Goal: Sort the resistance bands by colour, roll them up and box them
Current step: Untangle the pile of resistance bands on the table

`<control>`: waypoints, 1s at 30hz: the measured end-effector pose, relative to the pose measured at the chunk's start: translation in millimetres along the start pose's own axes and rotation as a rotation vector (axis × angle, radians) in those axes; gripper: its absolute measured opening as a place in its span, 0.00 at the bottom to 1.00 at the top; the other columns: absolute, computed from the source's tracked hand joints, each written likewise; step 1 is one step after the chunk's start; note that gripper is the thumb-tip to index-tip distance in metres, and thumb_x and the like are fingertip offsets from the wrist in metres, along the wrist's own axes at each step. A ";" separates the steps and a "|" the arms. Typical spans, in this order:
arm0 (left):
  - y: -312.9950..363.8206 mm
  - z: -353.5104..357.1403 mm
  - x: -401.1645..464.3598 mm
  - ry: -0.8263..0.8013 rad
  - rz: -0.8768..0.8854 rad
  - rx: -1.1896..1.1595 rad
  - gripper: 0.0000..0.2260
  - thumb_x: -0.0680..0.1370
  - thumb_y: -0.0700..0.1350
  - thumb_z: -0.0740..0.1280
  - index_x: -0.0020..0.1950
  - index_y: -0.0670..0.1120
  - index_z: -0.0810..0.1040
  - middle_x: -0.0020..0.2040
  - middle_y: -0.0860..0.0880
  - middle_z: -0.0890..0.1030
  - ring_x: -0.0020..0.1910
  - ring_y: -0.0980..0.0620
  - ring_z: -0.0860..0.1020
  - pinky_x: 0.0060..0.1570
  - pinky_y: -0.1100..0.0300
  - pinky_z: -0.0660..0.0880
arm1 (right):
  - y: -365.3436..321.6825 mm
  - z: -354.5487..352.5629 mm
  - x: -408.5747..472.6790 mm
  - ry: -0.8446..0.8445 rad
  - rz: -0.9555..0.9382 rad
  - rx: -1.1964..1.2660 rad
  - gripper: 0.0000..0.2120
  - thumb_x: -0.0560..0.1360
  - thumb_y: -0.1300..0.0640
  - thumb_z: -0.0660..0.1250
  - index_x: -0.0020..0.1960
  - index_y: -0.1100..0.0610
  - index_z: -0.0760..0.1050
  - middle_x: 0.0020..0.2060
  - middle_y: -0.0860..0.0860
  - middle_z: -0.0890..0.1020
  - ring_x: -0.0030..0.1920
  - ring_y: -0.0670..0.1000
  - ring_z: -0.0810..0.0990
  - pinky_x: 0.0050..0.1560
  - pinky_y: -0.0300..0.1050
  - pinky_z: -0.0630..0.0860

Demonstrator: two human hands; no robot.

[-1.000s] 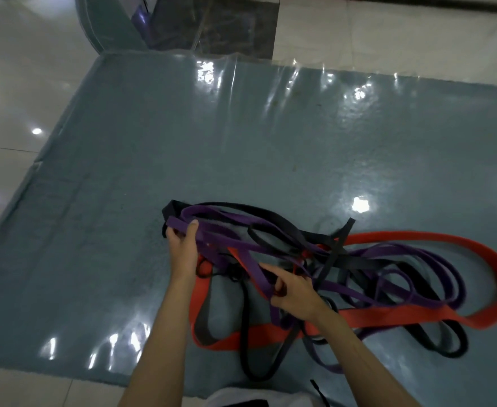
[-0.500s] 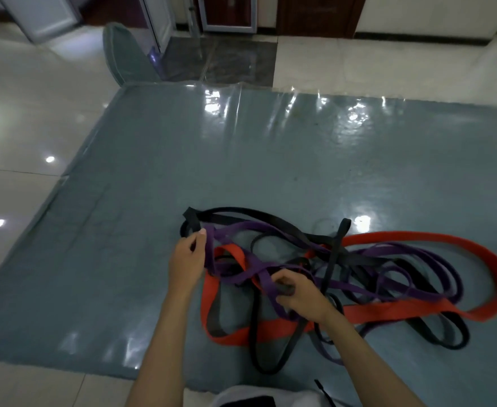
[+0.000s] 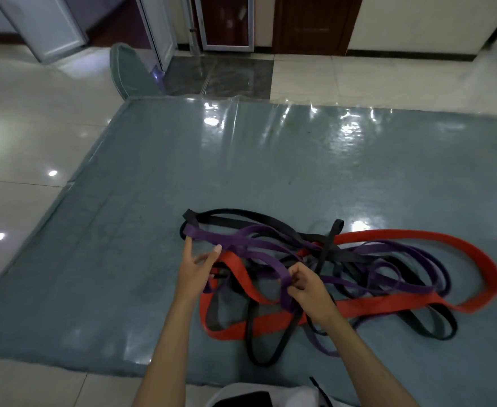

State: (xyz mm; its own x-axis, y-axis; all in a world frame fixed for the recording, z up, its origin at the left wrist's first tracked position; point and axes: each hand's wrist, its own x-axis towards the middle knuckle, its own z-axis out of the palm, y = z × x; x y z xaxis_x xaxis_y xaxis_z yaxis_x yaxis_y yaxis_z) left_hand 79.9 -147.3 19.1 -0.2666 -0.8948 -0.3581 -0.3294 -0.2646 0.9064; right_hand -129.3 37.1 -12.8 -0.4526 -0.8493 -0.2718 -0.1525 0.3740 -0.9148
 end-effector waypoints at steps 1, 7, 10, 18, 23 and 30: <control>-1.5 -0.5 -0.1 -0.021 0.020 0.018 0.42 0.77 0.50 0.76 0.84 0.59 0.54 0.54 0.49 0.83 0.56 0.53 0.82 0.50 0.63 0.79 | -0.9 -0.7 -1.4 0.015 0.006 0.022 0.12 0.72 0.75 0.64 0.47 0.59 0.73 0.43 0.60 0.82 0.46 0.64 0.81 0.47 0.59 0.80; 8.3 -15.5 3.0 -0.025 0.145 0.105 0.38 0.79 0.30 0.68 0.83 0.53 0.59 0.55 0.51 0.82 0.55 0.57 0.79 0.61 0.60 0.75 | -6.4 -12.8 1.7 0.199 0.050 0.202 0.11 0.73 0.80 0.60 0.48 0.67 0.73 0.37 0.57 0.84 0.41 0.51 0.83 0.46 0.43 0.81; 21.1 -25.5 5.7 0.003 0.141 0.065 0.32 0.79 0.28 0.65 0.81 0.50 0.66 0.54 0.48 0.83 0.51 0.59 0.80 0.47 0.68 0.76 | -7.6 -21.1 4.1 0.233 0.079 0.285 0.13 0.74 0.80 0.58 0.50 0.67 0.74 0.34 0.57 0.80 0.35 0.47 0.80 0.42 0.40 0.77; 41.1 -24.4 4.9 -0.018 0.200 0.058 0.32 0.76 0.24 0.63 0.77 0.46 0.70 0.45 0.49 0.82 0.42 0.67 0.80 0.48 0.70 0.76 | -3.8 -18.4 -1.3 0.081 0.240 0.392 0.11 0.83 0.61 0.62 0.54 0.55 0.84 0.50 0.54 0.87 0.51 0.55 0.84 0.55 0.52 0.76; 51.2 -17.2 2.7 0.008 0.304 0.011 0.34 0.77 0.26 0.66 0.79 0.51 0.68 0.50 0.47 0.83 0.46 0.60 0.80 0.47 0.67 0.77 | -7.2 -14.4 -1.7 0.024 0.176 0.306 0.08 0.82 0.54 0.68 0.47 0.53 0.84 0.44 0.49 0.85 0.49 0.51 0.83 0.55 0.49 0.78; 69.4 -10.7 -6.0 -0.037 0.402 0.086 0.38 0.78 0.29 0.70 0.80 0.58 0.64 0.51 0.48 0.82 0.49 0.60 0.81 0.58 0.63 0.78 | -7.6 -9.2 -5.1 -0.043 0.079 0.190 0.05 0.81 0.59 0.70 0.55 0.54 0.84 0.46 0.47 0.87 0.50 0.43 0.85 0.53 0.38 0.78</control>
State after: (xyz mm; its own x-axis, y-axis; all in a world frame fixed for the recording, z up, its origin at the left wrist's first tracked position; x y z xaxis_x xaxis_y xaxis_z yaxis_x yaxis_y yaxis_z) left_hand 68.3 -164.1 86.6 -0.4215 -0.9067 0.0109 -0.2666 0.1354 0.9542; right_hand -133.9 42.1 -1.7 -0.4178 -0.8368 -0.3538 0.0522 0.3666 -0.9289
